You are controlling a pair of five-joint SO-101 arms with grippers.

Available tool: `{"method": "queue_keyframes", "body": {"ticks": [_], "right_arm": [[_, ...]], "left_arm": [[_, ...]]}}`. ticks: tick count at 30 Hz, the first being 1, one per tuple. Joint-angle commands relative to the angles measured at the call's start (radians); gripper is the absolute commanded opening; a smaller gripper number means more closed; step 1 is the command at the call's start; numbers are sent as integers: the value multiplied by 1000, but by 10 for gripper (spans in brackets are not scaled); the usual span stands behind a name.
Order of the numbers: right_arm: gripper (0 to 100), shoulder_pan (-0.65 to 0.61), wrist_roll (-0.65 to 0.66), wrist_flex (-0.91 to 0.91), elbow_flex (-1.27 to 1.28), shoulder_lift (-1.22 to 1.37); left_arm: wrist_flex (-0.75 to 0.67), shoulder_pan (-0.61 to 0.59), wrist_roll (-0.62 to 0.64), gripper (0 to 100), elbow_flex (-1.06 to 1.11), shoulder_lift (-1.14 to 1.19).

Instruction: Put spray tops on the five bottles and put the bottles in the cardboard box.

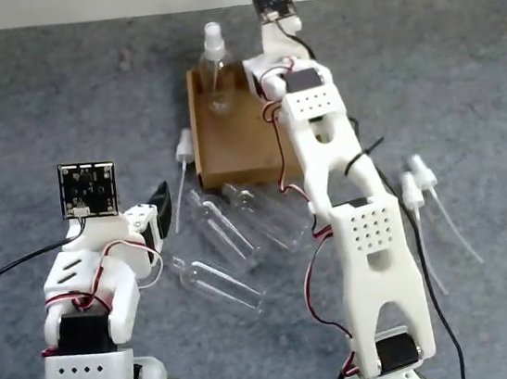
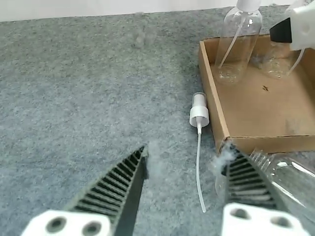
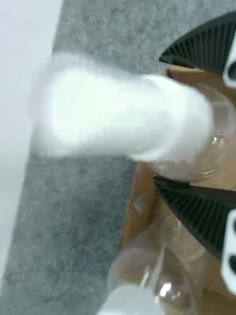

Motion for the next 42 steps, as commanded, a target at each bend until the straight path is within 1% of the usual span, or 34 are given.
{"method": "queue_keyframes", "body": {"ticks": [1,4,12,15,18,20,23,27,30,38,40,42], "right_arm": [[285,7,-8,53,-127,-30],[285,2,-8,117,-213,-24],[285,2,-8,269,-348,-28],[283,2,-8,381,-446,-28],[279,2,-8,535,-570,-25],[248,2,-8,642,-656,-22],[158,4,-6,786,-768,-22],[63,4,0,928,-905,-44],[54,10,2,1052,-889,-77],[54,154,0,1053,-866,-166],[54,182,0,1053,-797,-199],[54,191,0,1053,-676,-252]], "left_arm": [[-25,-8,-9,185,-4,4],[-25,-8,-9,185,-4,4],[-25,-8,-9,185,-4,4],[-25,-8,-9,185,-4,4],[-25,-8,-9,185,-4,4],[-25,-8,-9,185,-4,4],[-25,-8,-9,185,-4,4],[-25,-8,-9,185,-2,4],[-25,-8,-9,185,-2,4],[-46,-10,-8,185,13,4],[-46,-12,-8,185,13,4],[-46,-12,-8,185,13,4]]}}
